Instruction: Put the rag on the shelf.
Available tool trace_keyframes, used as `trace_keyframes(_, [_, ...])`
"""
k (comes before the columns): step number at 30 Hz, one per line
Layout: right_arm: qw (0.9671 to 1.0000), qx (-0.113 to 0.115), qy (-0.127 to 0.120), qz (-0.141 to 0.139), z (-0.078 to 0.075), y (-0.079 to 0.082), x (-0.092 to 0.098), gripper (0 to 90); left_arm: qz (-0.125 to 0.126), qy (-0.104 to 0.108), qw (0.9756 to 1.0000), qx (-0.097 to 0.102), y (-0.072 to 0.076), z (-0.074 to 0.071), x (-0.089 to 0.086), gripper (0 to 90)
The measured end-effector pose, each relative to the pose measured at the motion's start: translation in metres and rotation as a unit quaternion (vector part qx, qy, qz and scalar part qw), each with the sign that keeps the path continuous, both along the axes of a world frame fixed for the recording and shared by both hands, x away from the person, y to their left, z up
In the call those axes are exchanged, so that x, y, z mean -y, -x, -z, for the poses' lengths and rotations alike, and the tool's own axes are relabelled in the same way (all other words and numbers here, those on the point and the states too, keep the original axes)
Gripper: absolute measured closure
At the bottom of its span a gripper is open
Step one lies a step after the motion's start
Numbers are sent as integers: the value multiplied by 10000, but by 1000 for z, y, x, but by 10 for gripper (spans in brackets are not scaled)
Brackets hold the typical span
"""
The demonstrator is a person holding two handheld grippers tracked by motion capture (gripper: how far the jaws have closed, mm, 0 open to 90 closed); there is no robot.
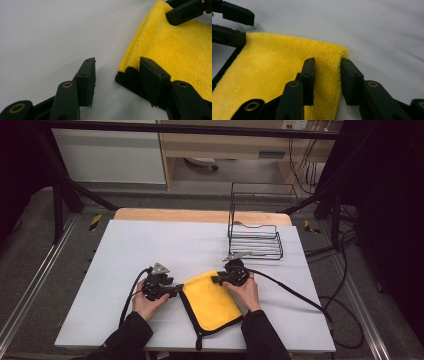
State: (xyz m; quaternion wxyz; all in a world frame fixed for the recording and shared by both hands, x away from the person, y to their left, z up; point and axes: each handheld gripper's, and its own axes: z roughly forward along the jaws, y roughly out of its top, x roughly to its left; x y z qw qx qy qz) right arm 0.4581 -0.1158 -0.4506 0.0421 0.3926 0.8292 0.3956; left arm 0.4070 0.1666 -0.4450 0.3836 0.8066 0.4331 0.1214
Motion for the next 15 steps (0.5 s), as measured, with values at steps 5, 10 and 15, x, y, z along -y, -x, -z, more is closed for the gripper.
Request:
trace_keyframes(5, [9999,-58,-40,98,-4,2,1,819,-7,2,10000,54,1,-1,0,472])
trace_keyframes(10, [9992,169,-40,353,-18,14,10,825,-39,111,9998,171,1,-6,0,401])
trace_keyframes(15, [9962,267,169,816,-23,31,33,825,57,272,9995,132,0,-13,8,358])
